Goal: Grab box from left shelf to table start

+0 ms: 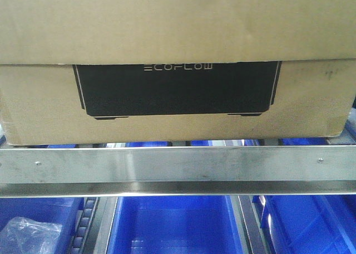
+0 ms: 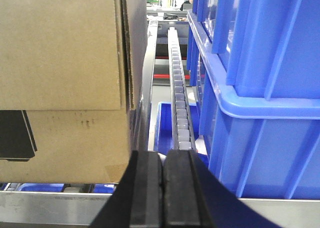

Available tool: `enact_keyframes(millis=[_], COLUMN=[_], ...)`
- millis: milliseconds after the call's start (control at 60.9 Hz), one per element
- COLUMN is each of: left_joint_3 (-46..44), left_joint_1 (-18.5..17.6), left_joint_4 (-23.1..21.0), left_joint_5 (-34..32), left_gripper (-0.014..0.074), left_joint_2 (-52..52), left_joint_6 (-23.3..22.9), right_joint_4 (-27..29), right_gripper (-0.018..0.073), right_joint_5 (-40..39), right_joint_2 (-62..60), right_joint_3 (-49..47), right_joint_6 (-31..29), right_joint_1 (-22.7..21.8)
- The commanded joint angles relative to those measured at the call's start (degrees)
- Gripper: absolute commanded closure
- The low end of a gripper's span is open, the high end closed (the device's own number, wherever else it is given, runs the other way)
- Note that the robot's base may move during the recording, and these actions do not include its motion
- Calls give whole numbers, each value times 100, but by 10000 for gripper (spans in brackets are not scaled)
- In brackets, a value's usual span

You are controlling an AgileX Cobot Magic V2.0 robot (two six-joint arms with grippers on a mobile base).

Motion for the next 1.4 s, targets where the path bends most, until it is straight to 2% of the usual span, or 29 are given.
enact_keyframes(millis=[0,181,263,378,410,460,509,574,689,853,919,1034,1100,1198,1329,1379], left_joint_3=[164,164,164,62,-46,-298,-665,-1084,-1797,-2681,-3010,-3529,-3709,-3908,-4097,-4176], left_joint_1=[-19,-19,-19,-19,-19,-19,-19,-19,-19,-19,-19,-19,-19,-19,-19,-19], left_joint_4=[-32,-32,-45,-327,-338,-338,-338,-338,-402,-833,-843,-956,-1038,-1265,-2248,-2360], left_joint_5=[-470,-487,-846,-1407,-1286,-769,38,775,1326,2100,2557,3381,3588,3603,3042,2898], left_gripper=[664,664,664,664,664,664,664,664,664,664,664,664,664,664,664,664], left_joint_2=[-65,-65,-65,-65,-65,-49,-38,39,306,997,1316,1888,2145,2412,2695,2804], left_joint_6=[-25,-25,-25,-25,-25,-25,-25,-25,-25,-4,223,1116,1331,1341,1341,1341], right_joint_4=[-39,-39,-39,-39,-39,-39,-39,-39,-39,-39,-39,-39,-39,-39,-39,-39], right_gripper=[541,541,541,541,541,541,541,541,541,541,541,541,541,541,541,541], right_joint_5=[-503,-503,-503,-503,-503,-503,-503,-503,-497,-497,-497,-497,-497,-497,-497,-497], right_joint_2=[-13,-13,-13,-13,-13,-13,-13,-13,-13,-13,-13,-13,-13,-13,-13,-13], right_joint_3=[-45,-45,-45,-45,-45,-45,-45,-45,-45,-45,-45,-45,-45,-45,-45,-45], right_joint_6=[-62,-62,-62,-62,-62,-62,-62,-62,-62,-62,-62,-62,-62,-62,-62,-62], right_joint_1=[-26,-26,-26,-26,-26,-26,-26,-26,-26,-26,-26,-26,-26,-26,-26,-26])
